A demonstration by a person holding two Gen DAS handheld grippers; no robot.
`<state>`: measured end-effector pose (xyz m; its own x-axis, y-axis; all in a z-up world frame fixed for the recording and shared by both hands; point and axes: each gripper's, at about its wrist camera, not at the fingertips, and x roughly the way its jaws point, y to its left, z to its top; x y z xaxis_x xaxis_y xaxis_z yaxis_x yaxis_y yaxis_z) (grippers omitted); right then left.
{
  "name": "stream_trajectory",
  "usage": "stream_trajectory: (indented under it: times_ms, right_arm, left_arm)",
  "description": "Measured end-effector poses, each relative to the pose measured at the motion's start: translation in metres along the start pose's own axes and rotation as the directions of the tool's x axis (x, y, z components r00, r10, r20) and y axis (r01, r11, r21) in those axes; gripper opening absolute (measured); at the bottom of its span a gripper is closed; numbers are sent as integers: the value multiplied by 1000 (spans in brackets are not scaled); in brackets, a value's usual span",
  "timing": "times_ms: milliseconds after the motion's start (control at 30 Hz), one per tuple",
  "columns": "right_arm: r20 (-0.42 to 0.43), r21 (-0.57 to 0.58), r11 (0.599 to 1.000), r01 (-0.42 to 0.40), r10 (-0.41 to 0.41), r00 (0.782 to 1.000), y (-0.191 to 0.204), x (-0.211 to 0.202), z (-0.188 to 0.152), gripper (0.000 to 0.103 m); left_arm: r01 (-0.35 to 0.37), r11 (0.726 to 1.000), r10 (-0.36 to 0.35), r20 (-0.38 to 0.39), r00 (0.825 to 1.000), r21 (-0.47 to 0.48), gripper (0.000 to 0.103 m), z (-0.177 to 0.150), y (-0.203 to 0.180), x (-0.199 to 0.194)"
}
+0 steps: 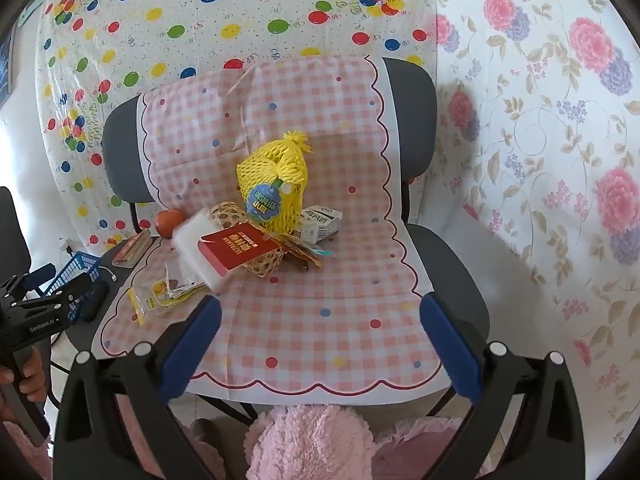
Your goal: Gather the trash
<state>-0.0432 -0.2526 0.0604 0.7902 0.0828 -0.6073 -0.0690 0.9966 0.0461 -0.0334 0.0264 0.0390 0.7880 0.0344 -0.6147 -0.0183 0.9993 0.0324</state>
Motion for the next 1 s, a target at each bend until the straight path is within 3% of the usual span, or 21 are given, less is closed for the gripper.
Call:
stream_trajectory:
  times_ms: [1000]
  right_arm:
    - [1, 7, 1000, -9, 9, 1000, 3, 5, 1, 97]
  left_arm:
    - [0, 1000, 0, -11, 1000, 1, 97, -3, 0, 2]
